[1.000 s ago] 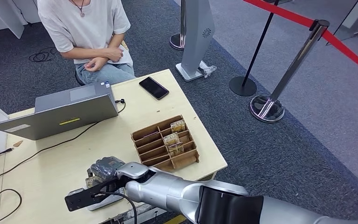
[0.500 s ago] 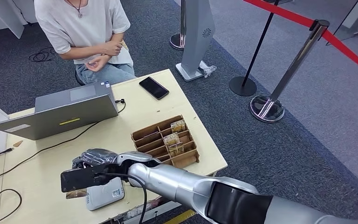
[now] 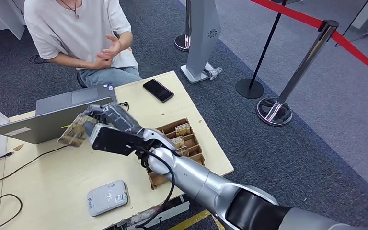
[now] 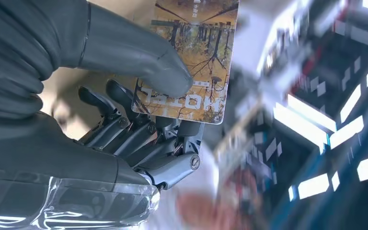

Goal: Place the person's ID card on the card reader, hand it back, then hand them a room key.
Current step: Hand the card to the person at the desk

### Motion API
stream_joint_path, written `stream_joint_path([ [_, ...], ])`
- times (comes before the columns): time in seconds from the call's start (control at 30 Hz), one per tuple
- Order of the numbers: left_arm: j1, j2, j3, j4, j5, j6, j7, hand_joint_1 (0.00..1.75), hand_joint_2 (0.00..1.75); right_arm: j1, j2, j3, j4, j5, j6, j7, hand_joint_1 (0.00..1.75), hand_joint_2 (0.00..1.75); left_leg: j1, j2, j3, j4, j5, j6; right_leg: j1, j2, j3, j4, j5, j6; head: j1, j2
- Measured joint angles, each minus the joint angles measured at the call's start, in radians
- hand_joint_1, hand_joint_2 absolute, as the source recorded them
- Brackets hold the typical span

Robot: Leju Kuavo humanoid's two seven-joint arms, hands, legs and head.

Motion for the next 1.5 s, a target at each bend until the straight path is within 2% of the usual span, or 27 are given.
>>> stream_joint_path([
  [0.27,-0.004,0.0,0.0,0.0,-0.021,-0.001,0.001,0.0,0.0,-0.026,0.009,-0.082,0.002,0.305,-0.382,-0.017,1.75,1.75,0.0,0.0,0.0,0.0,0.0,0.0,0.0,0.0,0.0,0.0,0.0,0.0,0.0,0.0],
  [0.4,-0.008,0.0,-0.002,0.0,-0.03,0.0,0.008,0.0,0.0,-0.067,0.025,-0.119,0.052,0.47,-0.517,-0.017,1.75,1.75,0.0,0.0,0.0,0.0,0.0,0.0,0.0,0.0,0.0,0.0,0.0,0.0,0.0,0.0],
  [0.57,-0.011,0.0,-0.003,0.0,-0.034,0.001,0.02,0.0,0.0,-0.102,0.072,-0.21,0.12,0.767,-0.539,-0.006,1.75,1.75,0.0,0.0,0.0,0.0,0.0,0.0,0.0,0.0,0.0,0.001,0.0,0.0,0.0,0.0],
  [0.67,-0.012,0.0,-0.003,0.0,-0.032,0.002,0.025,0.0,0.0,-0.131,0.092,-0.239,0.188,0.918,-0.539,0.056,1.75,1.75,0.0,0.0,0.0,0.0,0.0,0.0,0.0,0.0,0.0,0.001,0.0,0.0,0.0,0.0],
  [0.77,-0.013,0.0,-0.003,0.0,-0.026,0.003,0.028,0.0,0.0,-0.16,0.102,-0.24,0.271,1.001,-0.539,0.12,1.75,1.75,0.0,0.0,0.0,0.0,0.0,0.0,0.0,0.0,0.0,0.0,0.0,0.0,0.0,0.0],
  [0.9,-0.013,-0.001,-0.003,0.0,-0.019,0.005,0.029,0.0,0.0,-0.194,0.116,-0.233,0.375,1.043,-0.54,0.173,1.75,1.75,0.0,0.0,0.0,0.0,0.0,0.0,0.0,0.0,0.001,0.0,0.0,0.0,0.0,0.0],
  [1.0,-0.013,-0.001,-0.003,0.0,-0.017,0.006,0.029,0.0,0.0,-0.208,0.122,-0.227,0.434,1.049,-0.54,0.198,0.48,1.75,0.0,0.0,0.0,0.0,0.0,0.0,0.0,0.0,0.001,0.0,0.0,0.0,0.0,0.0],
  [1.03,-0.013,-0.001,-0.003,0.0,-0.017,0.006,0.029,0.0,0.0,-0.212,0.122,-0.224,0.45,1.049,-0.54,0.204,0.04,1.31,0.0,0.0,0.0,0.0,0.0,0.0,0.0,0.0,0.001,0.0,0.0,0.0,0.0,0.0],
  [1.13,-0.013,-0.001,-0.003,0.0,-0.015,0.007,0.031,0.0,0.0,-0.222,0.124,-0.216,0.488,1.043,-0.539,0.216,0.0,0.0,0.0,0.0,0.0,0.0,0.0,0.0,0.0,0.0,0.001,0.0,0.0,0.0,0.0,0.0],
  [1.5,-0.013,-0.001,-0.003,0.0,-0.014,0.008,0.032,0.0,0.0,-0.226,0.129,-0.18,0.503,0.956,-0.534,0.197,0.0,0.0,0.0,0.0,0.0,0.0,0.0,0.0,0.0,0.0,0.0,0.0,0.0,0.0,0.0,0.0],
])
